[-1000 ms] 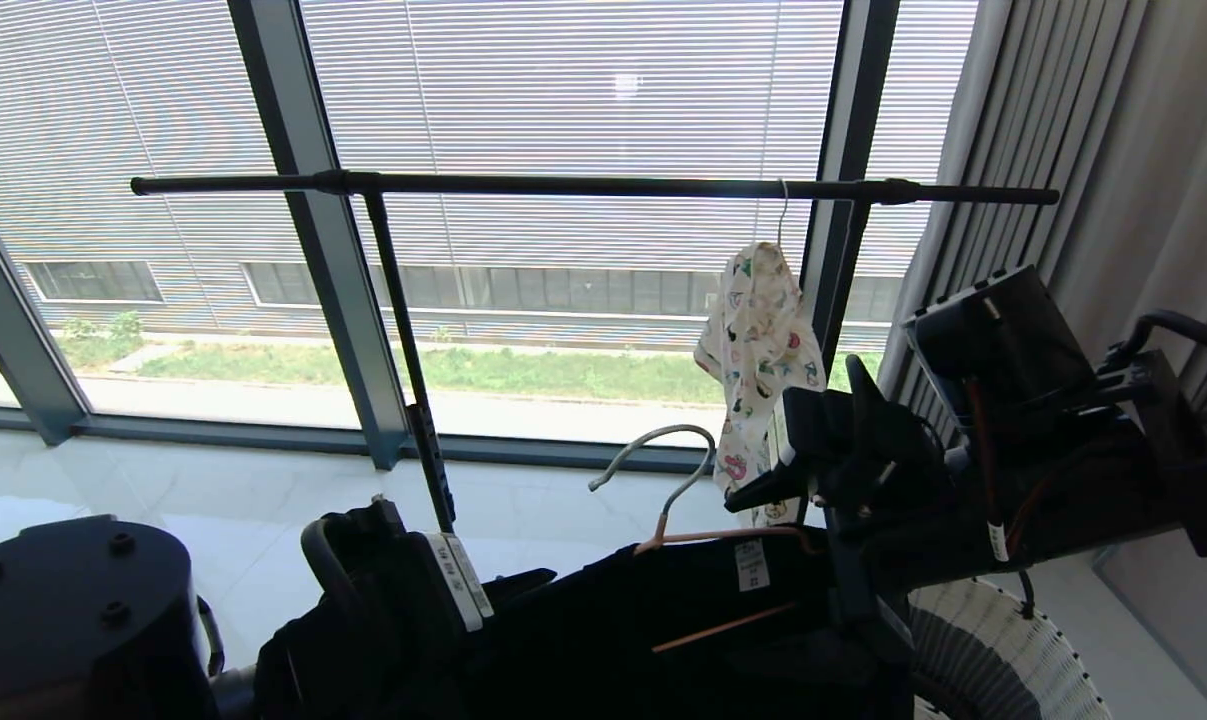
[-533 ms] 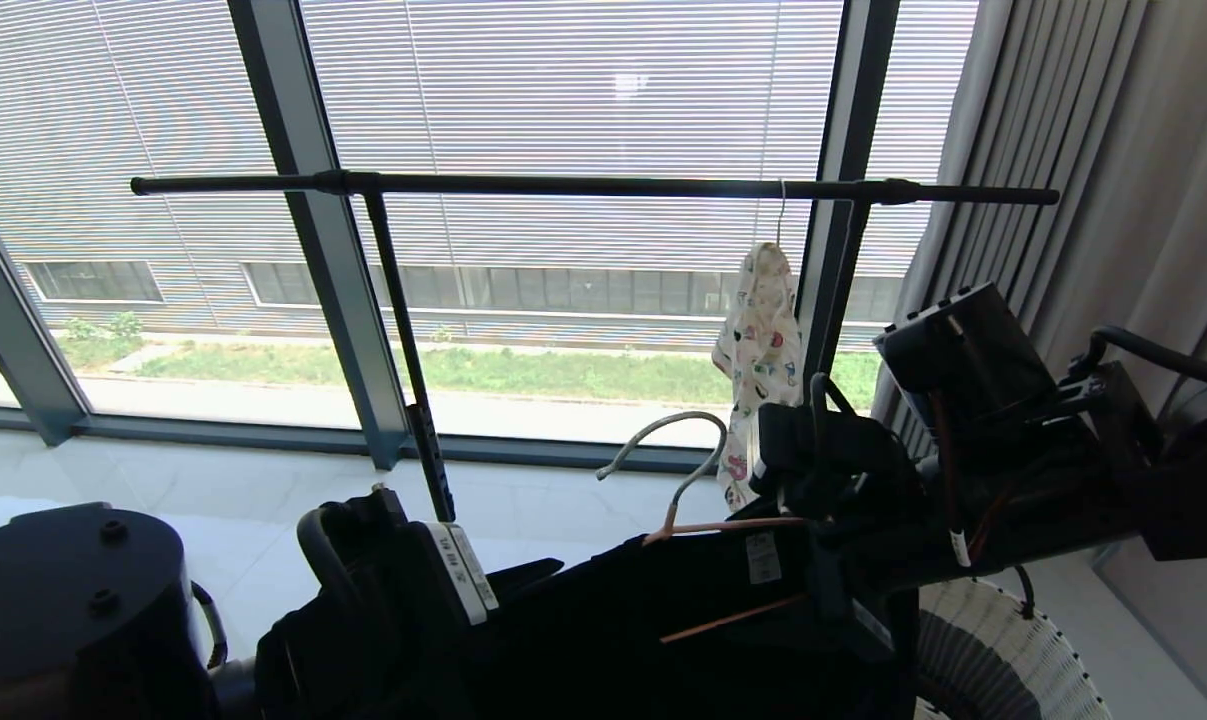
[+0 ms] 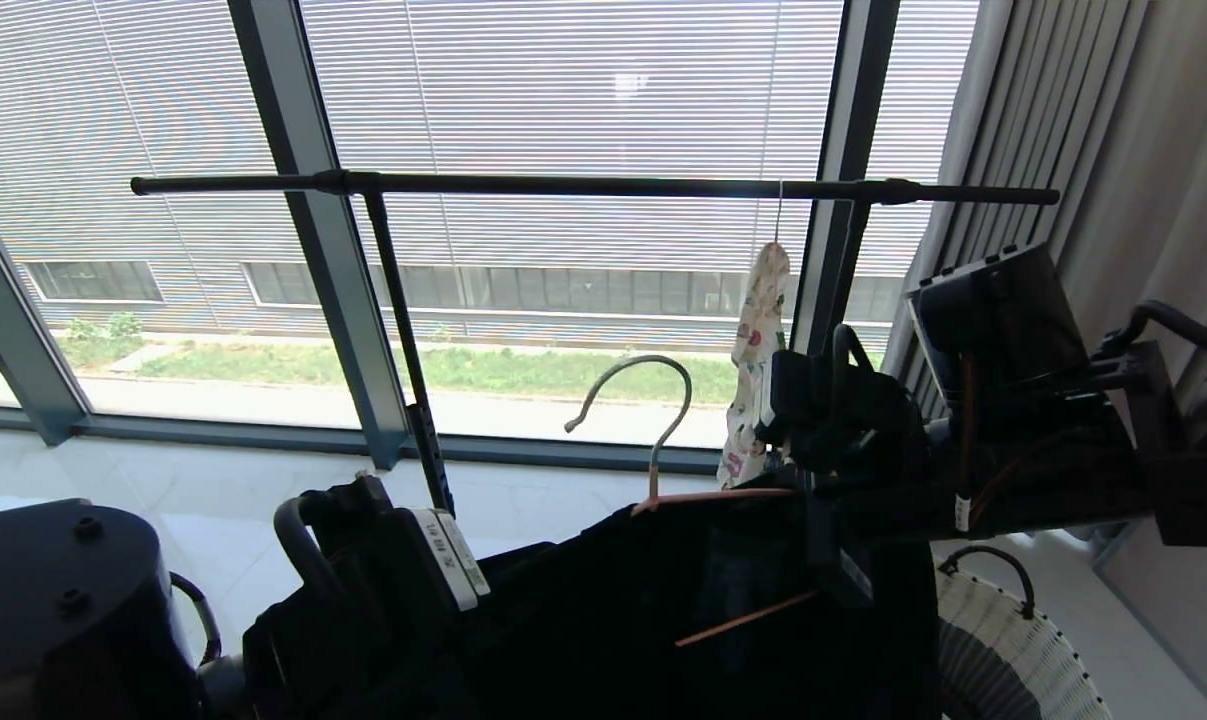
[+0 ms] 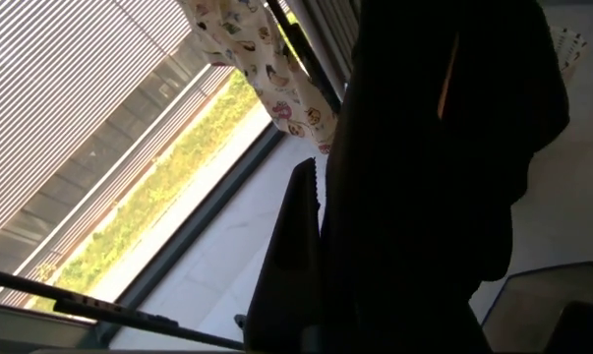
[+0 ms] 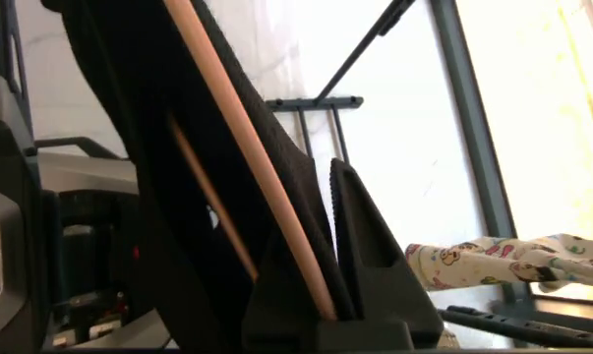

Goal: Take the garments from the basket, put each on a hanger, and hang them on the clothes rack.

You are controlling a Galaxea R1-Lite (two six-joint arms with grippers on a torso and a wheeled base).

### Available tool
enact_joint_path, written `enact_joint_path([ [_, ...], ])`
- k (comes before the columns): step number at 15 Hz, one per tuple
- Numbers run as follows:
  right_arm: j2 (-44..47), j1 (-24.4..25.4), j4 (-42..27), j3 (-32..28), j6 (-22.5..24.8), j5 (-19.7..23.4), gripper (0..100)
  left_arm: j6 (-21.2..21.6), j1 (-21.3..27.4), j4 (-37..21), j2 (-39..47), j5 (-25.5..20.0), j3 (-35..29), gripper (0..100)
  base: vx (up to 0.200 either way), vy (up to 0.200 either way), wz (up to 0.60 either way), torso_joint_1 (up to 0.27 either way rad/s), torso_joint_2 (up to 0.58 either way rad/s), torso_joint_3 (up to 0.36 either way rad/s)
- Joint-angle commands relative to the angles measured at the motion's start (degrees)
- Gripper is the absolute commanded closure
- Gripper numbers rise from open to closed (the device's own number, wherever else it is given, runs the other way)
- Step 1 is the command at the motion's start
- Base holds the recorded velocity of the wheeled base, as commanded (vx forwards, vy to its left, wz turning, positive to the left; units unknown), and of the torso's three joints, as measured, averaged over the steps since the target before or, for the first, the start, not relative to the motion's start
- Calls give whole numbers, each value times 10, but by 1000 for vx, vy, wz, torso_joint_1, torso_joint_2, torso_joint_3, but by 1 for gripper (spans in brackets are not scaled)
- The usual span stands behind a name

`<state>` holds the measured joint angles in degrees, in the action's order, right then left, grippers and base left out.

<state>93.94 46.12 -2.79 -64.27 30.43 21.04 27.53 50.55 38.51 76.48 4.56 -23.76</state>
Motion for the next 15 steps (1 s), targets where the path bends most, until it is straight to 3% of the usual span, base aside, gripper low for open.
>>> enact_joint_path([
  [1, -31, 0, 25, 13, 17, 5, 100, 0, -2, 2, 2, 3, 1, 0, 0, 0, 0, 0, 0, 0],
  [5, -75, -31, 57, 53, 105, 50, 100, -2, -22, 2, 6, 47, 2, 0, 0, 0, 0, 0, 0, 0],
  [8, -99, -80, 60, 78, 165, 83, 100, -3, -116, 4, -16, 48, 26, 0, 0, 0, 0, 0, 0, 0],
  [9, -104, -87, 60, 81, 167, 83, 100, -4, -145, 6, -29, 47, 37, 0, 0, 0, 0, 0, 0, 0],
  [15, -109, -119, 121, 105, 163, 84, 100, -14, -191, 6, -88, 33, 119, 0, 0, 0, 0, 0, 0, 0],
])
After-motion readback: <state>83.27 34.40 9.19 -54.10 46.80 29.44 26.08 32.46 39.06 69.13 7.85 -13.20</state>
